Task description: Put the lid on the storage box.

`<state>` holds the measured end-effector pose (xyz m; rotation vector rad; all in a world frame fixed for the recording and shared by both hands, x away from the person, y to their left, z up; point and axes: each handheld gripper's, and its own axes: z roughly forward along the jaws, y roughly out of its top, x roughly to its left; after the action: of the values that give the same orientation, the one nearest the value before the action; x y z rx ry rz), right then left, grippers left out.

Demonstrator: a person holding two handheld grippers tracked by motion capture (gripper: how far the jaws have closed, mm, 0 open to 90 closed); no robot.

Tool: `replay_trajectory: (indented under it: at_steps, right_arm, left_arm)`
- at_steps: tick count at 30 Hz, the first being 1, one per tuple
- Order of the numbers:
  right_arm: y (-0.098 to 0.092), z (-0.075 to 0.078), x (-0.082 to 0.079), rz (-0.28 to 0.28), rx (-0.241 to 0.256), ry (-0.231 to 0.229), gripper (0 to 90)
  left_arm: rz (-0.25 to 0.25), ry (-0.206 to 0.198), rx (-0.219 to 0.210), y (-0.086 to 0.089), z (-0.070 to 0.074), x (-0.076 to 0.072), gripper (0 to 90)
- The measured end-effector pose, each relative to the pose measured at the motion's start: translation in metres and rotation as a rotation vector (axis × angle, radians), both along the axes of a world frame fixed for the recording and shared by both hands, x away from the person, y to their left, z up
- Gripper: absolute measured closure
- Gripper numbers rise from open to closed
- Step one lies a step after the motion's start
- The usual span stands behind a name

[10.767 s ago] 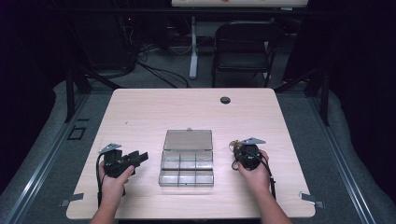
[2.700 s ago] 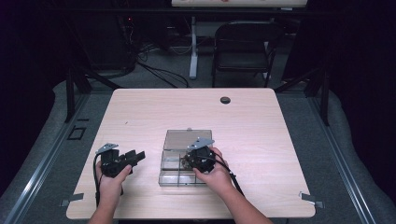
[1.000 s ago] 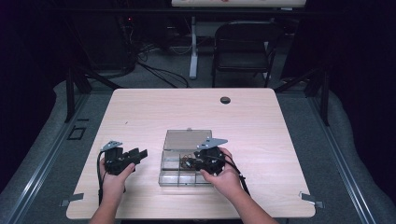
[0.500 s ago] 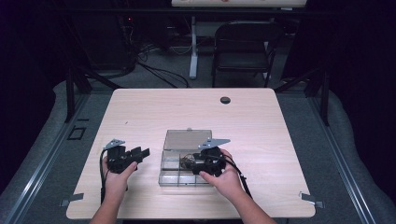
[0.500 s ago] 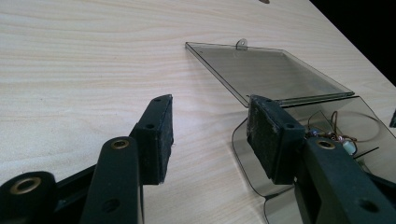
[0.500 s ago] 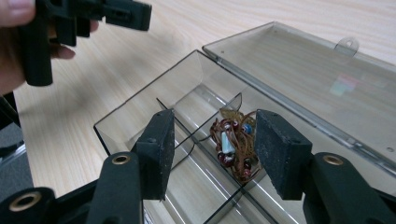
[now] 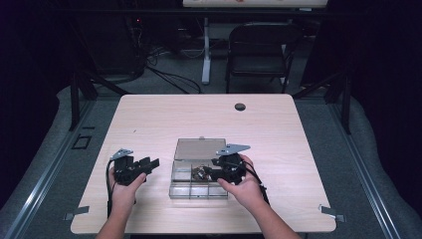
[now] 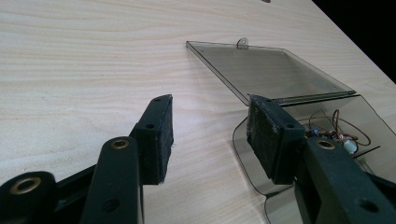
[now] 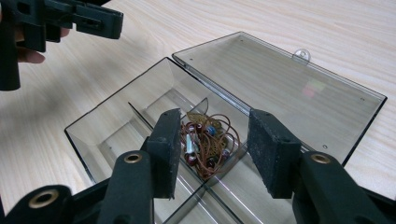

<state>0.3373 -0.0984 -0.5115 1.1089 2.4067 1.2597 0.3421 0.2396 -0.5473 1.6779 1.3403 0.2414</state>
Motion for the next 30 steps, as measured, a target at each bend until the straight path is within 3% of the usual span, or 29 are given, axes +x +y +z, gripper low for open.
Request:
replay_trajectory:
  at_steps: [8,11,16,18,25,30]
  right_arm:
    - [0.0,-0.001,0.002,-0.019,-0.019,-0.007,56.8]
    - [-0.002,-0.002,0.005,-0.034,-0.022,0.002,58.1]
    - [-0.008,-0.002,0.011,-0.044,-0.025,0.036,59.5]
    - [-0.01,-0.002,0.012,-0.048,-0.037,0.033,59.9]
    - [-0.02,0.0,0.021,-0.082,-0.011,0.043,59.1]
    - [-0.029,0.001,0.029,-0.122,0.021,0.047,56.4]
  left_arm:
    - [-0.002,0.0,0.007,-0.001,0.0,0.0,51.3]
    - [-0.002,0.001,-0.005,-0.003,-0.001,0.0,52.9]
    - [-0.019,0.001,0.011,-0.008,-0.001,0.002,53.1]
    - [-0.013,-0.003,-0.005,-0.008,-0.001,0.005,52.8]
    - [-0.015,0.024,0.014,-0.008,0.001,0.014,50.4]
    - [0.001,0.027,-0.008,-0.007,0.002,0.021,48.3]
